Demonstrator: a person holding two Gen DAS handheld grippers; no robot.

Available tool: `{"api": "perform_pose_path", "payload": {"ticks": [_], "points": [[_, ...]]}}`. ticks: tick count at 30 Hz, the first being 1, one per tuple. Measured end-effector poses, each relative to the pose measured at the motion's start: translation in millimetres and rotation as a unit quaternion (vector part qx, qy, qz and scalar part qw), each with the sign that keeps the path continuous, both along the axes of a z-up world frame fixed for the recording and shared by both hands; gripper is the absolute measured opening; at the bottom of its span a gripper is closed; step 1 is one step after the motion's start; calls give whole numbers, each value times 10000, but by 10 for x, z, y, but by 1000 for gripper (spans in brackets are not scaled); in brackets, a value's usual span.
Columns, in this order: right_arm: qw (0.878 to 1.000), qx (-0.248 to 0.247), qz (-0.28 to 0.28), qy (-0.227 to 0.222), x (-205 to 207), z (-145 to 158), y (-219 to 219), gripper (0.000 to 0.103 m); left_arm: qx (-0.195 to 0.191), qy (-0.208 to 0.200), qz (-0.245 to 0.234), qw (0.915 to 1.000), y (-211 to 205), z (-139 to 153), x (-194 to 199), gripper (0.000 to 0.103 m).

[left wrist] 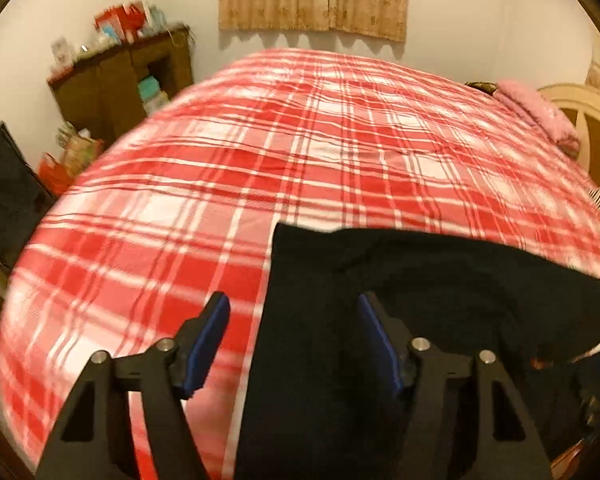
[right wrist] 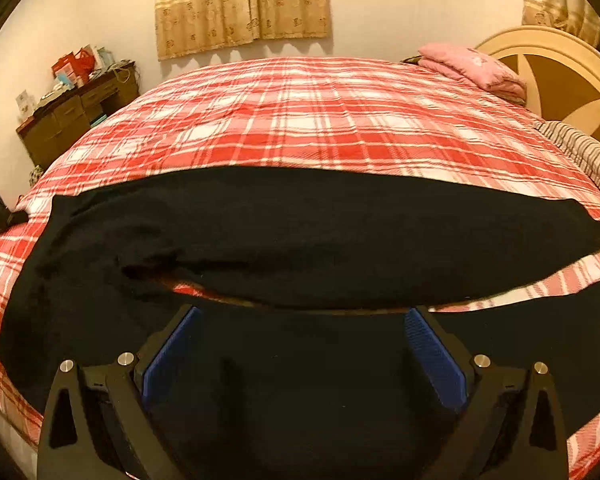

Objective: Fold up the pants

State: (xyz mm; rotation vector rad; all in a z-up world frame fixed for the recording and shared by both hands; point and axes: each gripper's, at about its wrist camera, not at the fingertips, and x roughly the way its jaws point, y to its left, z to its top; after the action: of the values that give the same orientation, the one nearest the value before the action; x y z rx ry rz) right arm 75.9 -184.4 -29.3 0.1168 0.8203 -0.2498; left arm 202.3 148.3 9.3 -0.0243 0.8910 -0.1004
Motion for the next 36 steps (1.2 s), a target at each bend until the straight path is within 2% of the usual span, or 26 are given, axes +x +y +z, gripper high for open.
{"api": "perform_pose_path", "payload": {"ticks": [2,4,6,8,11,13,15,17,22,24,27,30,31,32,33,34,35,36], "points": [[10000,32,51,-43,-3,-7,-14,102,-88,150,15,9998,52,-98,242,68],[9999,77,91,-103,-2,10,-33,102,-271,332,-33,9991,64,-199,411,62],[9999,76,85,-90,20,26,-63,102,-451,513,-108,9976,71,-290,519,47],[9999,88,126,-58,55,33,-85,102,-578,718,-98,9957,55,-412,637,38],[9997,77,242,-4,111,33,-111,102,-516,640,-106,9966,27,-438,673,37],[9992,93,398,-6,166,69,-171,101,-524,617,-153,9966,20,-422,690,29],[9983,215,532,-35,229,133,-289,94,-567,588,-190,9965,32,-416,700,24],[9978,334,580,30,348,186,-450,70,-498,584,-229,9968,26,-427,722,24],[9954,458,797,255,872,177,-815,69,-253,552,-330,9976,-27,-412,766,26],[9944,333,909,427,1101,120,-848,69,-310,584,-408,9970,-33,-401,778,42],[9890,230,1279,711,1370,-27,-817,69,-411,512,-476,9967,-51,-401,796,56],[9824,59,1550,1042,1586,-238,-768,69,-345,506,-394,9973,-73,-450,823,57],[9821,17,1614,967,1616,-243,-769,70,-270,447,-390,9979,-96,-461,822,56],[9817,12,1688,886,1619,-236,-768,70,-154,393,-415,9982,-122,-465,815,55],[9798,29,1780,912,1625,-242,-758,70,-65,358,-425,9984,-140,-466,810,47],[9788,53,1842,889,1613,-234,-750,65,27,330,-442,9985,-148,-465,801,46],[9771,158,1944,848,1596,-218,-741,47,50,309,-468,9984,-146,-458,796,40],[9753,226,2032,837,1582,-200,-726,37,47,283,-457,9985,-132,-449,795,28]]}}
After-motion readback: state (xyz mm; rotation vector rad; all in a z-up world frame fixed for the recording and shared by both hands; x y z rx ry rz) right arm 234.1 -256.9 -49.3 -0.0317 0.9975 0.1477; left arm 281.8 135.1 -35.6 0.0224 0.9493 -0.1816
